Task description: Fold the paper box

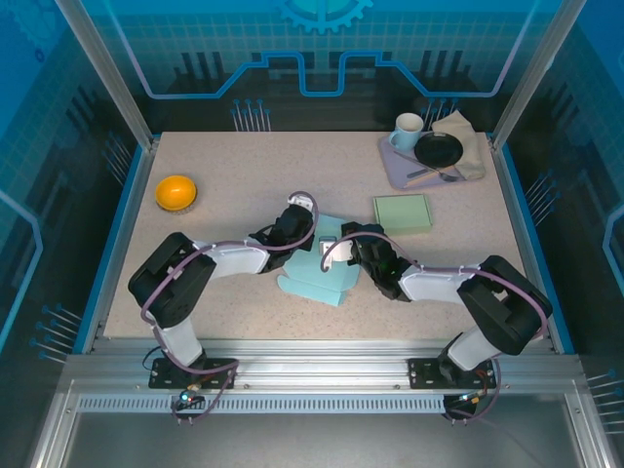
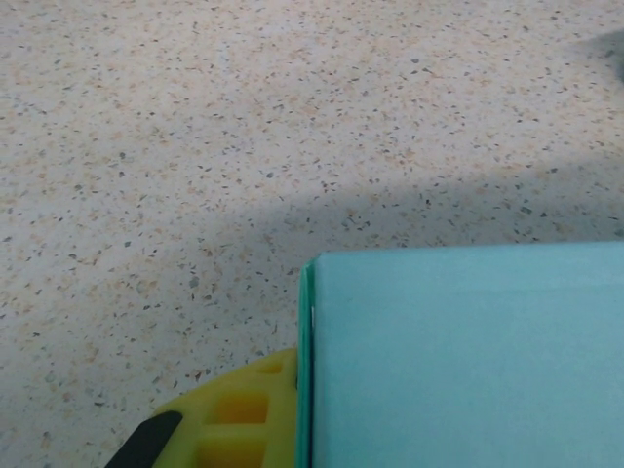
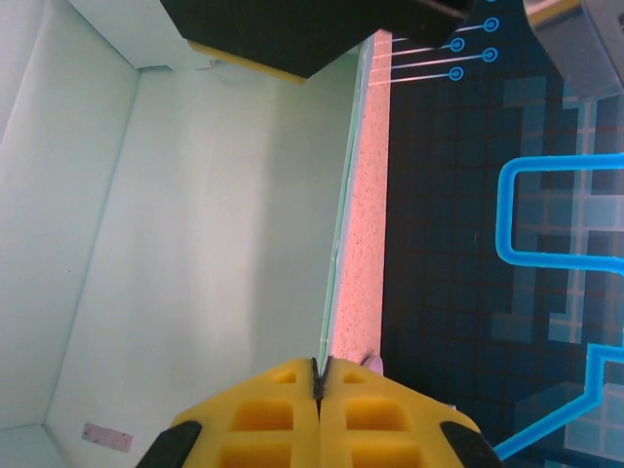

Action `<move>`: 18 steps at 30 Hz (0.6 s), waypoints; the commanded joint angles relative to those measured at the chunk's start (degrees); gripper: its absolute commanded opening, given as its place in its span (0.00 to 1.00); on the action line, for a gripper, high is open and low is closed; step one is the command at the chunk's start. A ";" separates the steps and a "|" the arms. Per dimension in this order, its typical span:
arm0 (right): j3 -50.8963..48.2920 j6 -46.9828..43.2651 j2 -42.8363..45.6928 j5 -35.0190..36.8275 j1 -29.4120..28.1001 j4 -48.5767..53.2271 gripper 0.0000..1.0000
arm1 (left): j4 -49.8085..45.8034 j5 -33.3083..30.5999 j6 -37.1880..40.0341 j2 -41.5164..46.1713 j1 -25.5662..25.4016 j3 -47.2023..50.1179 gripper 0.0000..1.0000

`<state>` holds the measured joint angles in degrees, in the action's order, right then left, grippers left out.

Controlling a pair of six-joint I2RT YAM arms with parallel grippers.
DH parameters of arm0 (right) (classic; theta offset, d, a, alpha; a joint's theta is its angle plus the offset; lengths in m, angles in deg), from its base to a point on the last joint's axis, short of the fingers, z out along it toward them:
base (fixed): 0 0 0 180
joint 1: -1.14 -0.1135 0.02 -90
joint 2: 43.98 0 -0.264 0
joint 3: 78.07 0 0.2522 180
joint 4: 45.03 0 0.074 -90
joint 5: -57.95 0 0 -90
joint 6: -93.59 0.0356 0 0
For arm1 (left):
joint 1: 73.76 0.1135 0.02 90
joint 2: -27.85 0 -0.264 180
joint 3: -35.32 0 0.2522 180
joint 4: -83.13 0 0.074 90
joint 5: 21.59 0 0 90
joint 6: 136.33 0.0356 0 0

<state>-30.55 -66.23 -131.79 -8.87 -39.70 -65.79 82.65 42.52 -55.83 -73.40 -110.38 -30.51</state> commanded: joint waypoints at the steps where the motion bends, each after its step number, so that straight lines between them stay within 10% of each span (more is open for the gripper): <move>1: -1.47 0.56 -0.95 0.80 0.10 4.76 0.00 | -9.45 -16.75 -3.95 -2.83 2.54 -0.48 0.03; 18: -1.33 3.29 -0.29 0.97 0.17 4.86 0.00 | 0.78 4.25 -3.66 2.30 2.61 5.54 0.47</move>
<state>-30.49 -64.05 -132.08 -8.89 -39.70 -66.21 84.18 45.64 -58.89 -73.51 -108.72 -26.79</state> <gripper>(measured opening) 0.043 0.460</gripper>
